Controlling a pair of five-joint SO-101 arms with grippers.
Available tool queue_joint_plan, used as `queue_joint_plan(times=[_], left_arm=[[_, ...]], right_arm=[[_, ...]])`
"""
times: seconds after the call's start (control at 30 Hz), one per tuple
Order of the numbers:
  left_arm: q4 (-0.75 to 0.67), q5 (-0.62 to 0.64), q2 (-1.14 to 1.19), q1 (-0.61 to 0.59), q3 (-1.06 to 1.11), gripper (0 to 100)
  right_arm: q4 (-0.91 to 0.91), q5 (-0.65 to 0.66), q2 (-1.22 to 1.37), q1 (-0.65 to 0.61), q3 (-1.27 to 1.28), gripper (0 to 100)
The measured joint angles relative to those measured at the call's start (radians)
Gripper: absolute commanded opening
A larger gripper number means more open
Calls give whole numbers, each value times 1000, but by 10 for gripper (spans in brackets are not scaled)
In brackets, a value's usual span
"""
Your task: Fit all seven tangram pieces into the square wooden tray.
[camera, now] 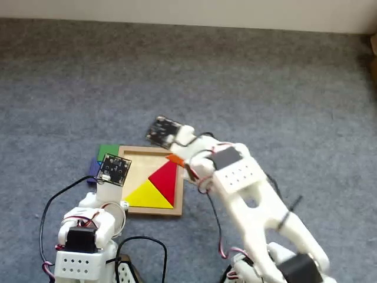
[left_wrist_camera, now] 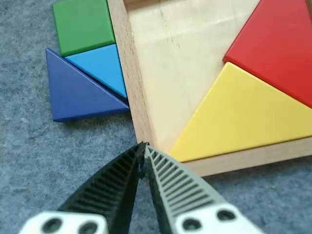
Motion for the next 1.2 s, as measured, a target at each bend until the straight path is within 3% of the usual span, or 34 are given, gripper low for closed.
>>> queue_joint_plan(times=[0.57, 0.73, 0.9, 1.07, 1.2], left_arm=[[2, 3, 0, -8, 0, 5], [3, 8, 0, -8, 0, 5], [3, 8, 0, -8, 0, 5], [3, 8, 0, -8, 0, 5], [3, 8, 0, -8, 0, 5]], right_arm=[[-298, 339, 359, -126, -172, 16], [-325, 348, 379, -126, -180, 26], [-327, 347, 381, -126, -181, 139], [-321, 236, 384, -133, -178, 180], [-319, 226, 384, -133, -178, 183]])
